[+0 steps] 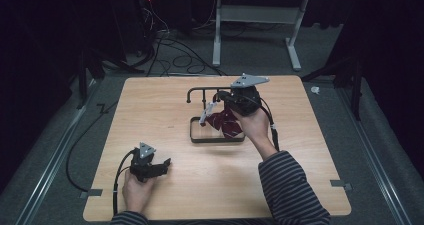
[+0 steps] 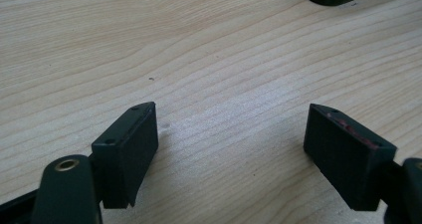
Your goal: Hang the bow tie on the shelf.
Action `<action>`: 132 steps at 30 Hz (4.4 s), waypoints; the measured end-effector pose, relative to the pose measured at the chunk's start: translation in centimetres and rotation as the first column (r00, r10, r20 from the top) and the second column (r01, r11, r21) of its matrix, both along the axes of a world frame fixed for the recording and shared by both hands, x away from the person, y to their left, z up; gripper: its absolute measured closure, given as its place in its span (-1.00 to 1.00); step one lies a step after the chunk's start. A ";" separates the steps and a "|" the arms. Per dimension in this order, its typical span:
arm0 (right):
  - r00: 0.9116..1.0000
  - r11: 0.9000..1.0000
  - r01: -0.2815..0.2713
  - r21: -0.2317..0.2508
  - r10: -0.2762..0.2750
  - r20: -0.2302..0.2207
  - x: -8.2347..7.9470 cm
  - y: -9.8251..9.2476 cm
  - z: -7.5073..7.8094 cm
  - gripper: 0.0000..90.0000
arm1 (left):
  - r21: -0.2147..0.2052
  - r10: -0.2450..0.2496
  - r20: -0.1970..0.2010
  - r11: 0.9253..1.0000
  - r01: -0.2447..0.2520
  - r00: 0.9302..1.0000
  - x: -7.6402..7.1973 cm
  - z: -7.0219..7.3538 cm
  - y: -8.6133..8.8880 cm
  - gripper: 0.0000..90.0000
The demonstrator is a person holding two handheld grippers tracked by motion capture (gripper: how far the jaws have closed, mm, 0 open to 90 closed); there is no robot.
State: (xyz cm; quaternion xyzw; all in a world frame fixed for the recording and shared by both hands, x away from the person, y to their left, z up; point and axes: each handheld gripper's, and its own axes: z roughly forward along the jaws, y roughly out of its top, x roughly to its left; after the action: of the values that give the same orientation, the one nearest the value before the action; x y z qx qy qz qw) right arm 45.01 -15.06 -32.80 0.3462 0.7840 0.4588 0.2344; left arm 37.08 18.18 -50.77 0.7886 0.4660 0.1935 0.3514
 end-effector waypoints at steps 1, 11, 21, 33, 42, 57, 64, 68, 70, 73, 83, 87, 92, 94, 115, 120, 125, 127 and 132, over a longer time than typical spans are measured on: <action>1.000 1.000 0.000 0.000 0.000 0.000 0.0 0.0 0.0 1.00 | 0.000 0.000 0.000 1.000 0.000 1.000 0.0 0.0 0.0 -0.51; 0.999 0.999 0.042 -0.002 -0.042 -0.026 1.2 -0.3 -0.5 1.00 | -0.001 0.001 0.002 1.000 -0.001 1.000 0.0 0.0 0.0 -0.51; 0.997 0.999 0.050 -0.018 -0.050 -0.051 1.7 0.0 -1.1 1.00 | -0.001 0.001 0.002 1.000 -0.001 1.000 0.0 0.0 0.0 -0.51; 0.996 0.998 0.067 -0.020 -0.068 -0.061 1.9 -0.2 -1.2 0.96 | -0.002 0.001 0.002 1.000 -0.001 1.000 0.0 0.0 0.0 -0.51; 0.996 0.998 0.065 -0.002 -0.065 -0.059 1.5 -0.5 -0.8 0.88 | 0.000 0.000 0.001 1.000 0.000 1.000 0.0 0.0 0.0 -0.51; 0.998 0.998 0.052 0.045 -0.050 -0.044 -0.1 -2.5 -0.4 0.73 | 0.001 0.001 0.001 1.000 -0.001 1.000 0.0 0.0 0.0 -0.51; 0.997 0.995 0.065 0.080 -0.061 -0.056 -0.8 -4.0 -0.5 0.67 | -0.001 0.002 0.002 1.000 -0.002 1.000 0.0 0.0 0.0 -0.51; 0.996 0.993 0.071 0.089 -0.066 -0.057 -1.1 -4.8 -0.6 0.65 | -0.001 0.002 0.002 1.000 -0.002 1.000 0.0 0.0 0.0 -0.51; 0.996 0.994 0.073 0.087 -0.068 -0.058 -1.4 -5.2 -0.7 0.65 | -0.001 0.002 0.002 1.000 -0.002 1.000 0.0 0.0 0.0 -0.51; 0.995 0.993 0.079 0.093 -0.074 -0.063 -1.7 -5.7 -0.7 0.65 | -0.001 0.002 0.002 1.000 -0.002 1.000 0.0 0.0 0.0 -0.51; 0.994 0.988 0.100 0.119 -0.093 -0.061 -2.8 -7.5 -0.8 0.65 | -0.001 0.002 0.002 1.000 -0.002 1.000 0.0 0.0 0.0 -0.51; 0.992 0.986 0.109 0.127 -0.101 -0.070 -3.1 -8.2 -0.9 0.65 | -0.001 0.002 0.002 1.000 -0.002 1.000 0.0 0.0 0.0 -0.51; 0.991 0.984 0.120 0.133 -0.112 -0.066 -3.7 -9.0 -1.0 0.65 | -0.001 0.002 0.002 1.000 -0.002 1.000 0.0 0.0 0.0 -0.51; 0.991 0.983 0.122 0.134 -0.115 -0.063 -3.8 -9.2 -1.0 0.65 | -0.001 0.002 0.002 1.000 -0.002 1.000 0.0 0.0 0.0 -0.51; 0.989 0.979 0.141 0.147 -0.135 -0.054 -6.0 -11.6 -1.4 0.66 | 0.001 0.001 0.002 1.000 -0.001 1.000 0.0 0.0 0.0 -0.51; 0.989 0.977 0.146 0.153 -0.139 -0.052 -6.4 -12.0 -1.5 0.65 | 0.003 0.000 0.001 1.000 0.000 1.000 0.0 0.0 0.0 -0.51; 0.989 0.976 0.149 0.158 -0.144 -0.046 -6.8 -12.4 -1.6 0.65 | 0.003 0.000 0.001 1.000 0.000 1.000 0.0 0.0 0.0 -0.51; 0.988 0.976 0.150 0.157 -0.144 -0.048 -6.9 -12.5 -1.6 0.65 | 0.002 0.001 0.002 1.000 -0.001 1.000 0.0 0.0 0.0 -0.51; 0.988 0.975 0.155 0.161 -0.150 -0.044 -7.4 -12.9 -1.6 0.65 | 0.001 0.001 0.002 1.000 -0.001 1.000 0.0 0.0 0.0 -0.51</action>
State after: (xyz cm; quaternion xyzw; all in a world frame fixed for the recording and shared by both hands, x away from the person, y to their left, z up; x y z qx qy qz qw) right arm 37.62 -27.94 -34.45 0.4305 0.7183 0.4971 0.2272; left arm 37.06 18.16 -50.79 0.7884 0.4659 0.1946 0.3513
